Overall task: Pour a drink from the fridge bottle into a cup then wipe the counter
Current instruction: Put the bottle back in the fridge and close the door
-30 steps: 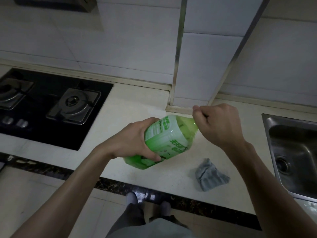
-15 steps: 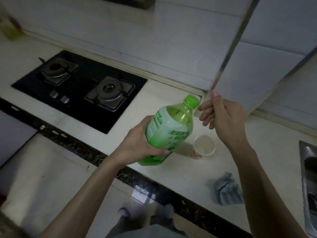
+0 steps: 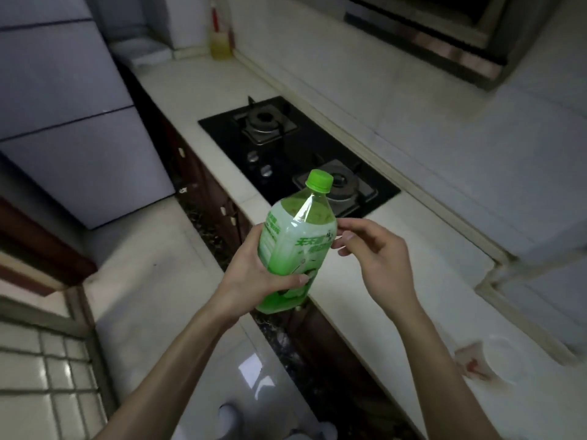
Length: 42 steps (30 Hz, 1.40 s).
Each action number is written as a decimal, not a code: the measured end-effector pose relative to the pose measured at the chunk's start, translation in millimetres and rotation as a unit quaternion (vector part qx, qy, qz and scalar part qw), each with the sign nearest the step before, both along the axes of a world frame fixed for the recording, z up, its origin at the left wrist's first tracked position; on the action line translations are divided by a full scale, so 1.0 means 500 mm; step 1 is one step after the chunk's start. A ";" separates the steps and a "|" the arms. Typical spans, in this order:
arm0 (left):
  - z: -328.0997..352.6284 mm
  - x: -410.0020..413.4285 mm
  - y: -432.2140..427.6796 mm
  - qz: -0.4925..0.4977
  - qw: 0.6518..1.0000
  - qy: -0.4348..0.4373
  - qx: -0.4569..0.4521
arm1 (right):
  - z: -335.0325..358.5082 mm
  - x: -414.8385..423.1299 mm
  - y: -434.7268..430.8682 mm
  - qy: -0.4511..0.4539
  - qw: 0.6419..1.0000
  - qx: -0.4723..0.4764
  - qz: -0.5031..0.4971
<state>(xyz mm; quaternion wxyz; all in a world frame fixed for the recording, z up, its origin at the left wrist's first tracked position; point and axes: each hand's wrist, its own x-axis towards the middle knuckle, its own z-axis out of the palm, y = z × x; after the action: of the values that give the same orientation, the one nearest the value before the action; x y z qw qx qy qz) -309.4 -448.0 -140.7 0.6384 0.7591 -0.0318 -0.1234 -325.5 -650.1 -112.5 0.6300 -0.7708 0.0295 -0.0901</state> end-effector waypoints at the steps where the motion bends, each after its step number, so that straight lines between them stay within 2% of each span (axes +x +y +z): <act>1: -0.002 -0.001 0.037 0.015 1.000 -0.001 -0.003 | -0.001 0.011 0.039 0.000 1.000 0.005 0.016; 10: -0.039 -0.052 0.340 0.187 0.982 -0.004 0.008 | -0.017 0.086 0.362 0.007 0.985 -0.010 0.170; 18: -0.032 -0.098 0.513 0.307 0.950 -0.031 0.035 | -0.014 0.125 0.575 -0.016 0.958 -0.031 0.286; 28: -0.026 -0.070 0.567 0.396 0.914 -0.031 0.076 | -0.034 0.222 0.681 -0.002 0.939 0.017 0.345; 42: 0.048 0.125 0.579 0.471 0.877 -0.025 0.092 | 0.016 0.461 0.736 -0.039 0.903 0.064 0.422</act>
<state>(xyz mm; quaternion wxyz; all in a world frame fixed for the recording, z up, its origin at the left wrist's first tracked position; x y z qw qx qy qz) -247.0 -158.5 -116.8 0.5471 0.7426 0.3254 0.2083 -95.2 -282.2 -104.7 0.6577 -0.6648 -0.3178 0.1563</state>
